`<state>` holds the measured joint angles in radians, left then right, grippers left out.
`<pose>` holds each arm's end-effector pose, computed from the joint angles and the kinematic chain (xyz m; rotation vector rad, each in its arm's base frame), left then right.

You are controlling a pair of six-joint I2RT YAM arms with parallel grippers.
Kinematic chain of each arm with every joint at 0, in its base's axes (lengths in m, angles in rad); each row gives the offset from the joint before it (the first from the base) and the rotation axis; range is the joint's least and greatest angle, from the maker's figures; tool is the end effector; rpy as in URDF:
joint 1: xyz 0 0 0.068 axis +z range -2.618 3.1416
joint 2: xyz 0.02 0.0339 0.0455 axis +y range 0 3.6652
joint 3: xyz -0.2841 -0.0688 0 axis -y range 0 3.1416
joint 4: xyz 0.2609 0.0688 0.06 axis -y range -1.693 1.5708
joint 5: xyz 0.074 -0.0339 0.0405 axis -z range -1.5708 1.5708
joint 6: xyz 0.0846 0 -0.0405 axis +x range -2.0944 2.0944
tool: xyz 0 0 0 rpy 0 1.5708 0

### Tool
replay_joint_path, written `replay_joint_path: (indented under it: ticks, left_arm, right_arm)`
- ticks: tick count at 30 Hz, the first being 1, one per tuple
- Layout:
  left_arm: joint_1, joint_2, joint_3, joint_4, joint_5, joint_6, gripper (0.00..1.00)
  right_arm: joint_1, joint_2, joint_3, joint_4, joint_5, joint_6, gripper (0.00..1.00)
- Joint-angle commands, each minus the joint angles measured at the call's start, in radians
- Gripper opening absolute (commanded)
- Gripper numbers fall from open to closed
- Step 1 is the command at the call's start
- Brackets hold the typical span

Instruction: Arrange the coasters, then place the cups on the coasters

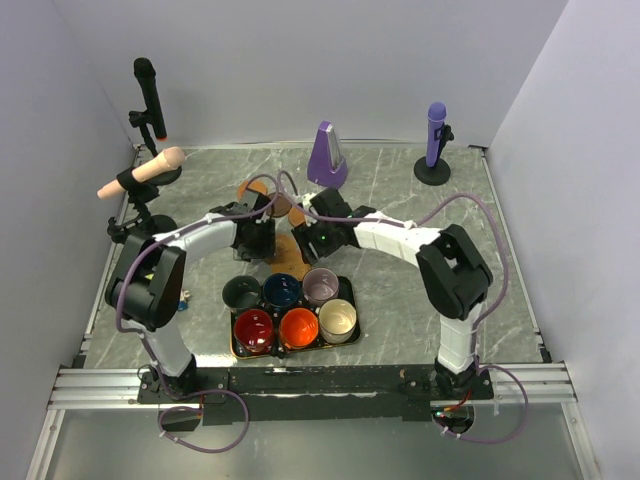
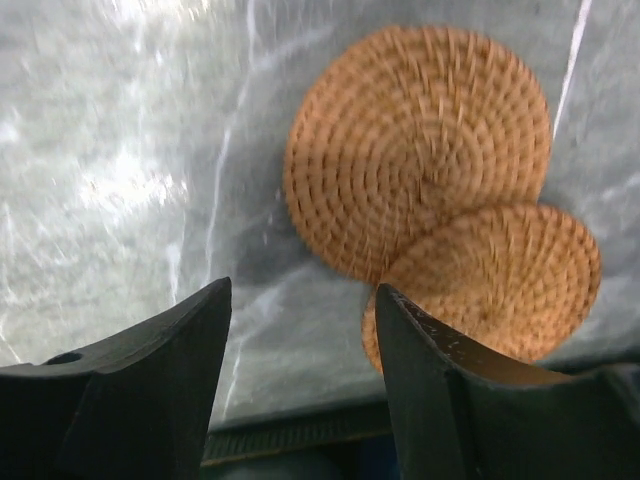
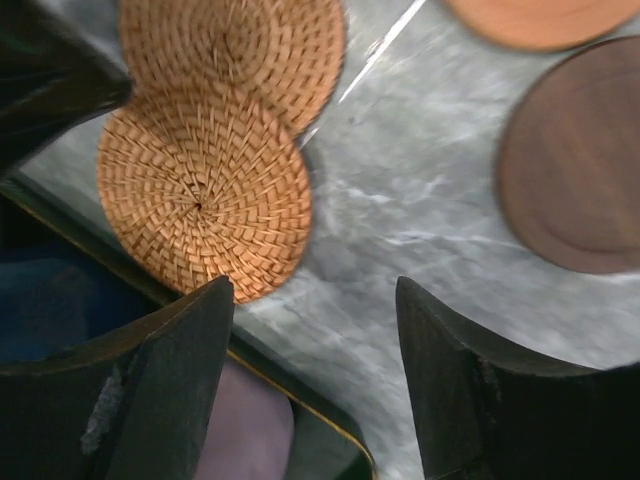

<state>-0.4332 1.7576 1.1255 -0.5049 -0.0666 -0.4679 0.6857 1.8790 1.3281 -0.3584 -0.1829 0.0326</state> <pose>0.3521 -0.1566 0.1432 -0.0671 2.7163 -0.1792 0.3435 0.3009 0.1747 -0.8888 2.3755 0.5236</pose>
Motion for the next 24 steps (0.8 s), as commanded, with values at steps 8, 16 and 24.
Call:
replay_joint_path:
  ticks: [8,16,24]
  left_arm:
    - [0.002,-0.118,-0.093,0.028,0.07,-0.021,0.64]
    - [0.008,-0.124,-0.087,0.026,0.028,-0.041,0.64]
    - [0.011,-0.124,-0.073,0.025,0.017,-0.041,0.64]
  right_arm:
    - [0.051,0.114,0.037,0.041,0.12,0.027,0.59]
    - [0.046,0.066,-0.047,0.003,0.367,0.05,0.46]
    - [0.009,-0.004,-0.124,0.013,0.393,0.043,0.44]
